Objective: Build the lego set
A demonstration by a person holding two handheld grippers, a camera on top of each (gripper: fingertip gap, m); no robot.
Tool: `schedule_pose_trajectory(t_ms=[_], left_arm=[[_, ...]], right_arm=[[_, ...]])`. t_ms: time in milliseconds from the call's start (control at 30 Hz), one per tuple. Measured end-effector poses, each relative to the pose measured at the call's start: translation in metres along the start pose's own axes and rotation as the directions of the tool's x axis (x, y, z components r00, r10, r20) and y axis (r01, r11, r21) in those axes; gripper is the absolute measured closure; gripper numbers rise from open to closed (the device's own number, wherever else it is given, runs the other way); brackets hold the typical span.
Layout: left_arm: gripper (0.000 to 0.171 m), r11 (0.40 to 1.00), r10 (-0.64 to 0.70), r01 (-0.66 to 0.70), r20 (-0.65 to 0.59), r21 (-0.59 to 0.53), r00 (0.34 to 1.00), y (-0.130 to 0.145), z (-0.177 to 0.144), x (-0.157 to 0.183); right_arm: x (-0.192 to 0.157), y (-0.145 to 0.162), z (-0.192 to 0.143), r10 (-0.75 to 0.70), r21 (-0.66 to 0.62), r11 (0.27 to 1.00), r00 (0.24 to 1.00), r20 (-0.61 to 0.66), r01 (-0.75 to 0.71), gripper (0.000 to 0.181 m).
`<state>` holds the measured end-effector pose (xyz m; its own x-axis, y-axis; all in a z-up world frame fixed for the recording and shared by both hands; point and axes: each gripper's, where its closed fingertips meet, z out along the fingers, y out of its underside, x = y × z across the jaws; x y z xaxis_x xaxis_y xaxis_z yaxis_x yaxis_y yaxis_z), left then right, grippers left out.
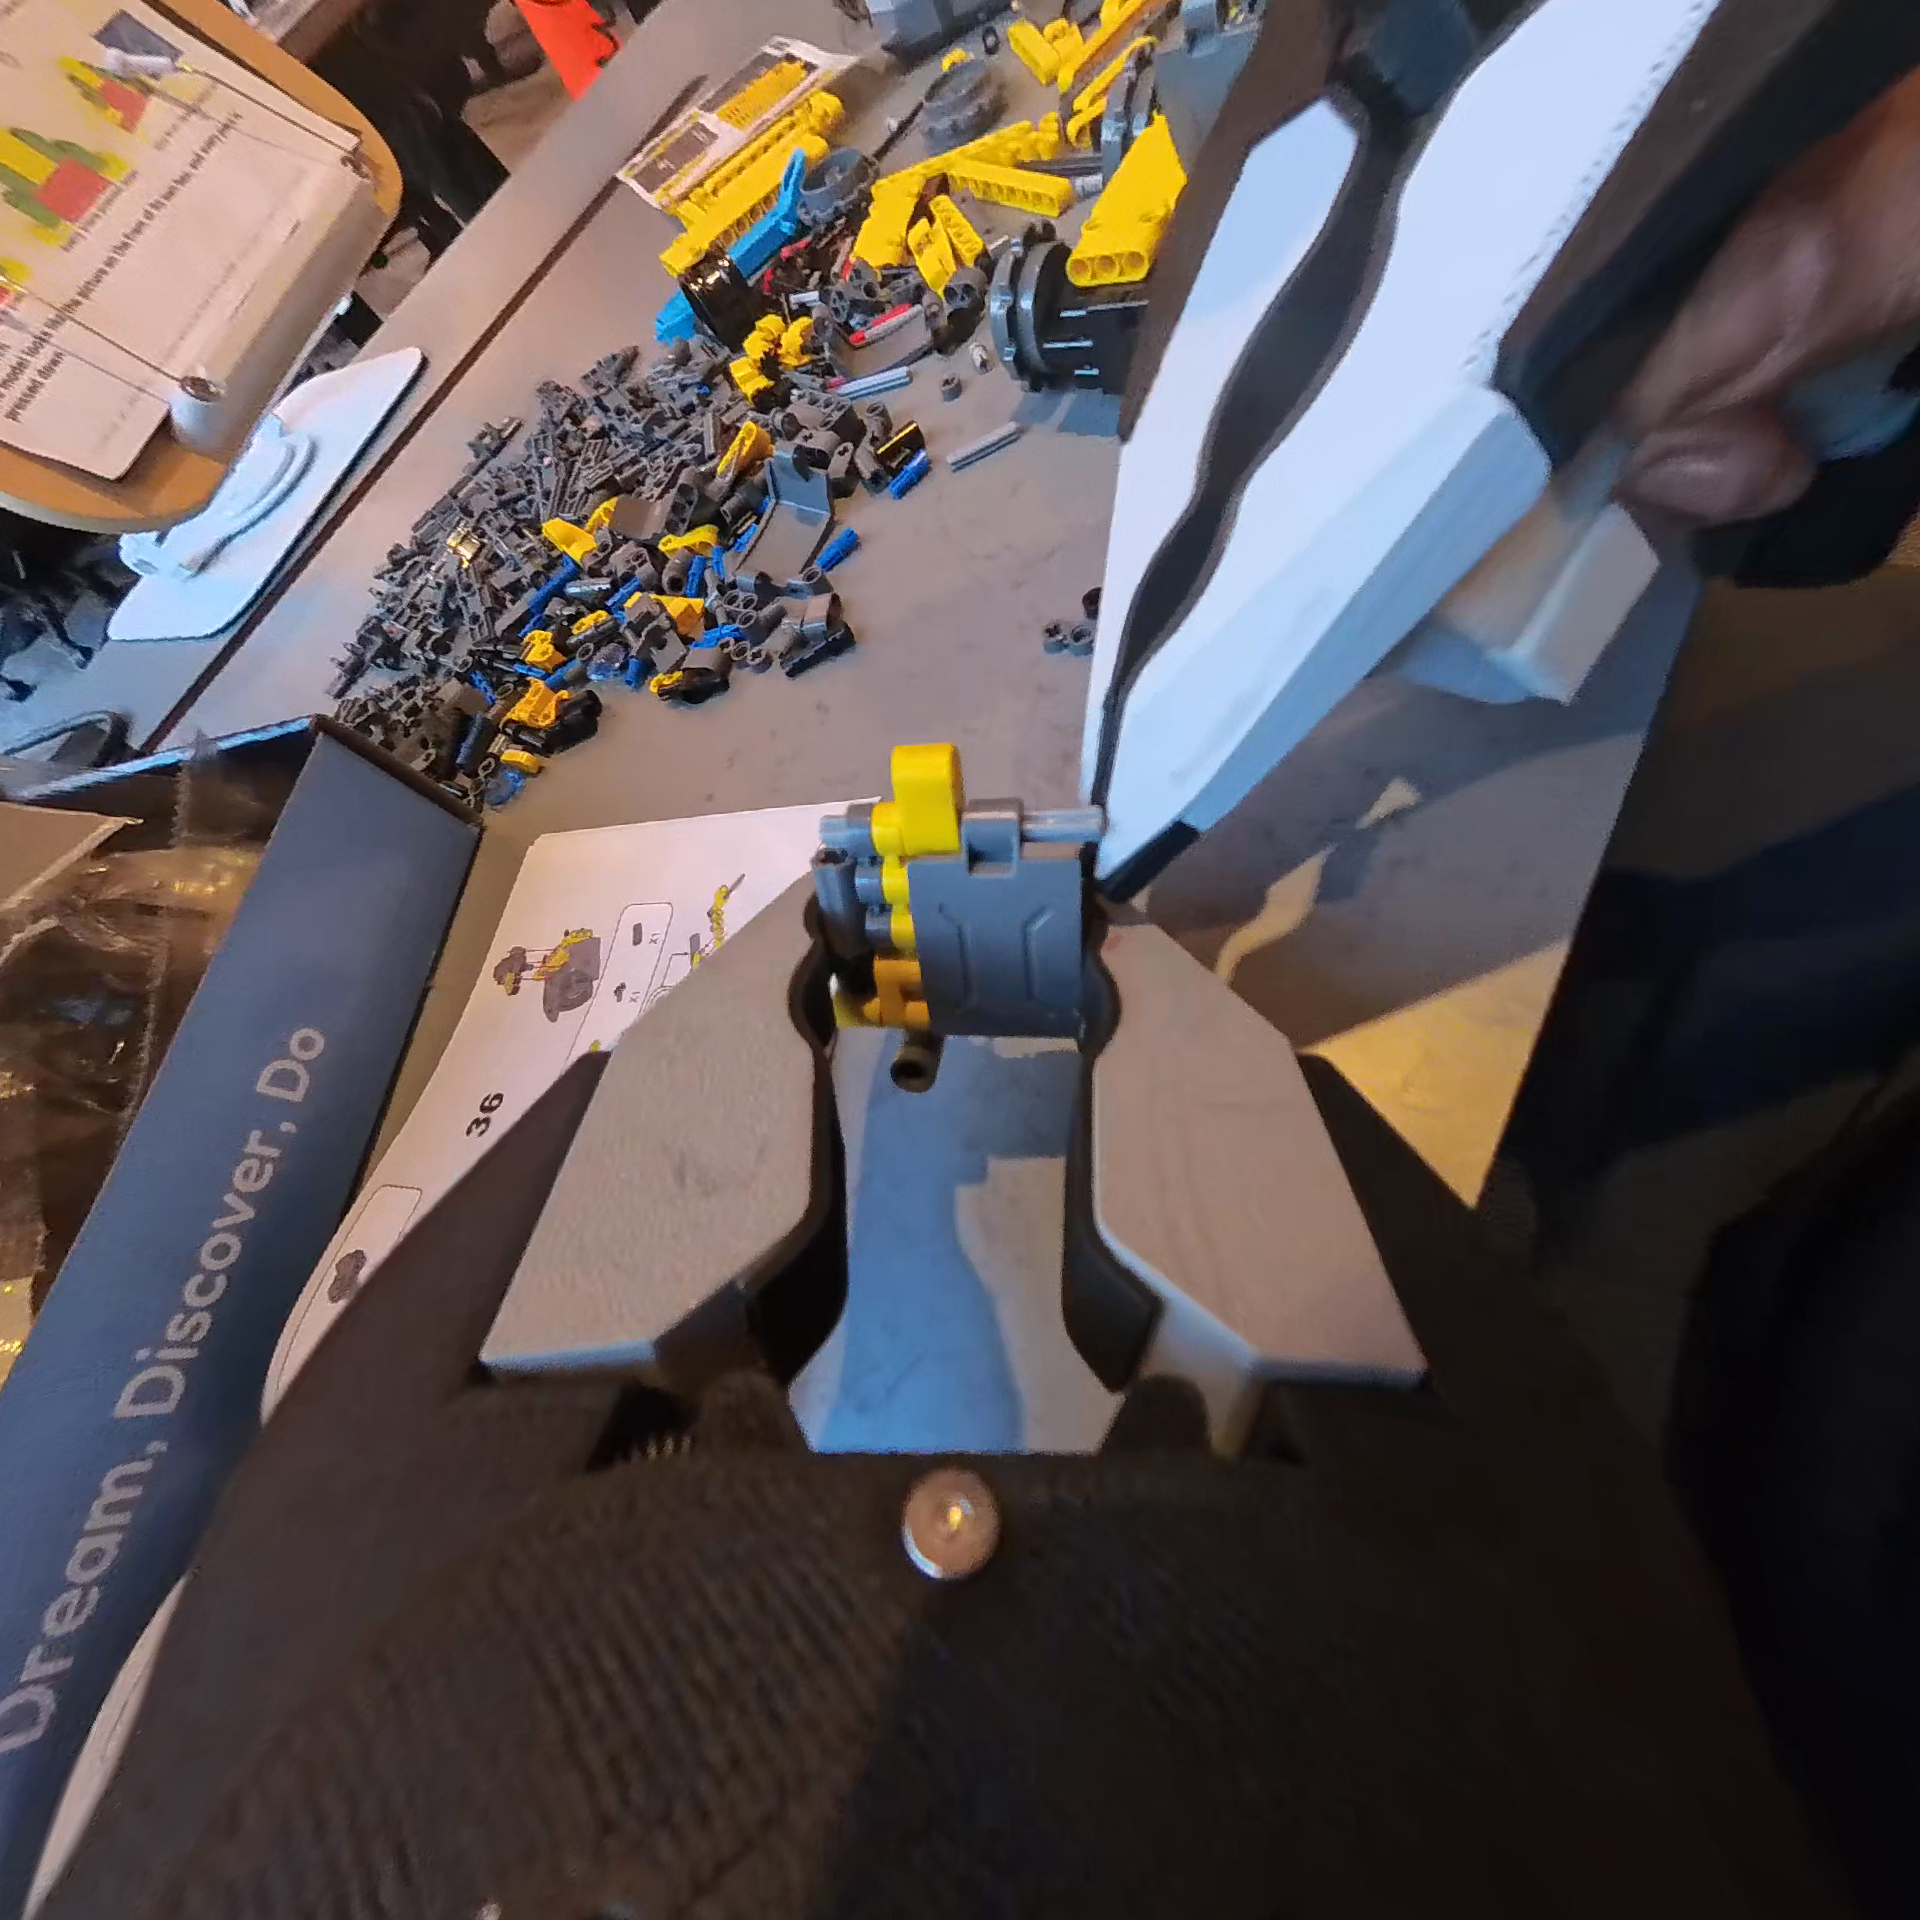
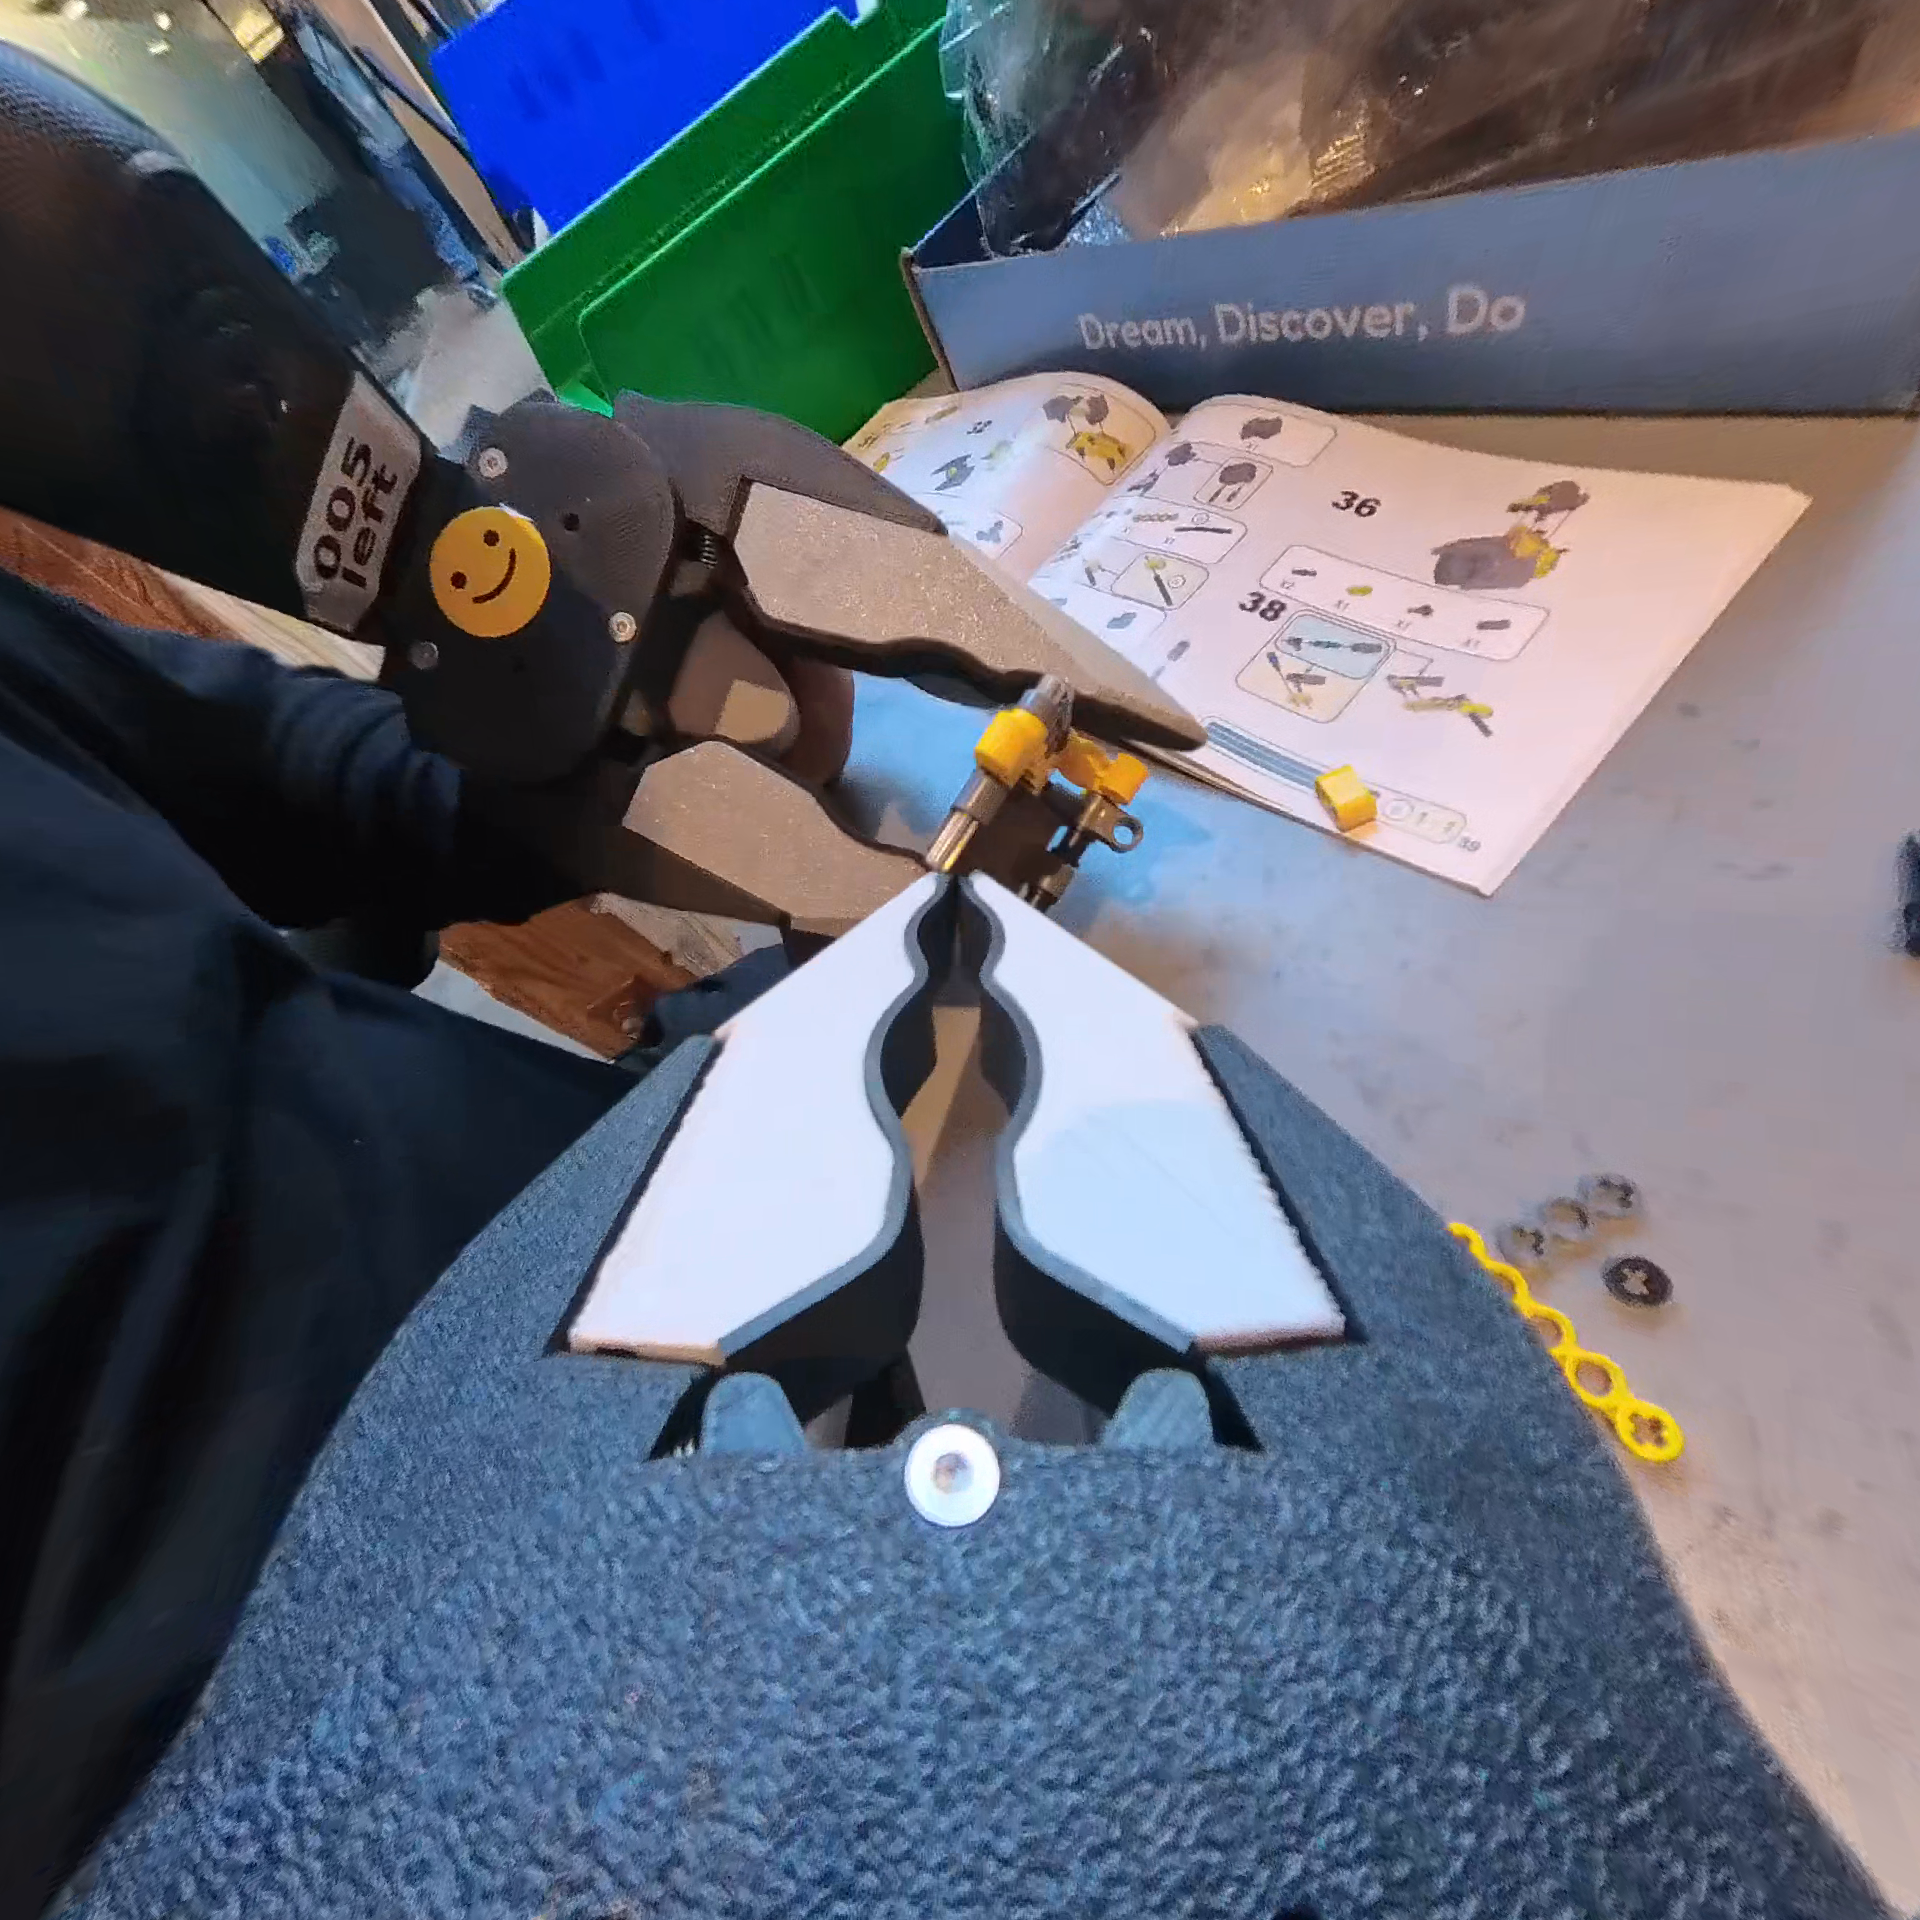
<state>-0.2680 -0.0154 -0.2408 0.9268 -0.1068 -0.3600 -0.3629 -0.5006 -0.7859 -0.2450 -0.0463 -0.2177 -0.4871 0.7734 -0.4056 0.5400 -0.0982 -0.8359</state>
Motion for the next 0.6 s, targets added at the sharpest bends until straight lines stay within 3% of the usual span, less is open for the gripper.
schedule_pose_trajectory(t_ms=[200, 333, 433, 500, 600], left_arm=[[0.127, 0.998, 0.046, -0.045, 0.027, -0.042, 0.999, 0.012, -0.004, -0.002], [0.128, 0.998, 0.059, -0.057, 0.050, -0.029, 0.997, 0.007, -0.005, -0.002], [0.127, 0.996, 0.087, -0.086, 0.092, -0.018, 0.992, 0.005, -0.007, -0.004], [0.128, 0.995, 0.104, -0.104, 0.180, -0.014, 0.978, 0.006, -0.022, -0.023], [0.128, 0.994, -0.043, 0.016, 0.250, 0.112, 0.967, 0.003, -0.070, -0.067]], right_arm=[[0.003, 0.002, -0.005, 0.008, -0.006, 1.000, 1.000, 0.010, -0.008, 0.181], [0.003, 0.005, -0.001, -0.006, -0.009, 1.000, 0.999, -0.032, 0.006, 0.162], [0.000, 0.002, -0.004, -0.048, 0.003, 0.999, 0.997, -0.064, 0.048, 0.161], [0.007, 0.001, -0.021, -0.100, 0.007, 0.995, 0.981, -0.166, 0.103, 0.162], [0.011, -0.011, -0.068, -0.145, 0.107, 0.977, 0.947, -0.287, 0.182, 0.167]])
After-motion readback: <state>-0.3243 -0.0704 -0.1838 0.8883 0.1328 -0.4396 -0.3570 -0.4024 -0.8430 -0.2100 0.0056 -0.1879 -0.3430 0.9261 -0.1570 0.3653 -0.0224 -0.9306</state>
